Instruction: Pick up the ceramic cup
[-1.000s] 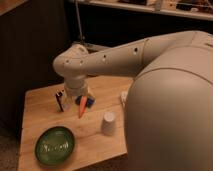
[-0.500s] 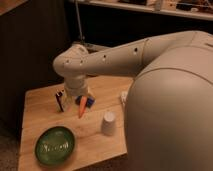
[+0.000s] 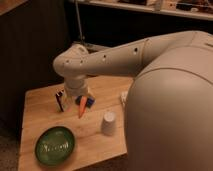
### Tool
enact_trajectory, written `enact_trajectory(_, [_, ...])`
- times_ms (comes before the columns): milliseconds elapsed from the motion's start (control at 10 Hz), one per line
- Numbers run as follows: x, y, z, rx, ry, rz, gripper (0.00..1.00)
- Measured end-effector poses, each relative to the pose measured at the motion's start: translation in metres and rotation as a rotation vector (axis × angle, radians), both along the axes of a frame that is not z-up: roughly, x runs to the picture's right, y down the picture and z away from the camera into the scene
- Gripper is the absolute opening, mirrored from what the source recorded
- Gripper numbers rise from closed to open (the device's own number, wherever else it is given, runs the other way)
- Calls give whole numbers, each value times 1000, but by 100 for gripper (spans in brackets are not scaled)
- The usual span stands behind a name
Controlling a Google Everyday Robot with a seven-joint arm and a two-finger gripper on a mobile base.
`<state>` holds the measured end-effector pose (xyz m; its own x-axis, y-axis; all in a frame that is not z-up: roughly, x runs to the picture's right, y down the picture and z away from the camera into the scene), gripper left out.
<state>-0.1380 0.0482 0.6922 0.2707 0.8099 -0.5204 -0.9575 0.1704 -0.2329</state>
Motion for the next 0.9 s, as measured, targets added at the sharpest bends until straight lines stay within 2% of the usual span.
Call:
enact_trajectory(700, [1,-1,1,-1,-1,1,80])
enact_trajectory(900, [21,8,15,-39,5,48,80])
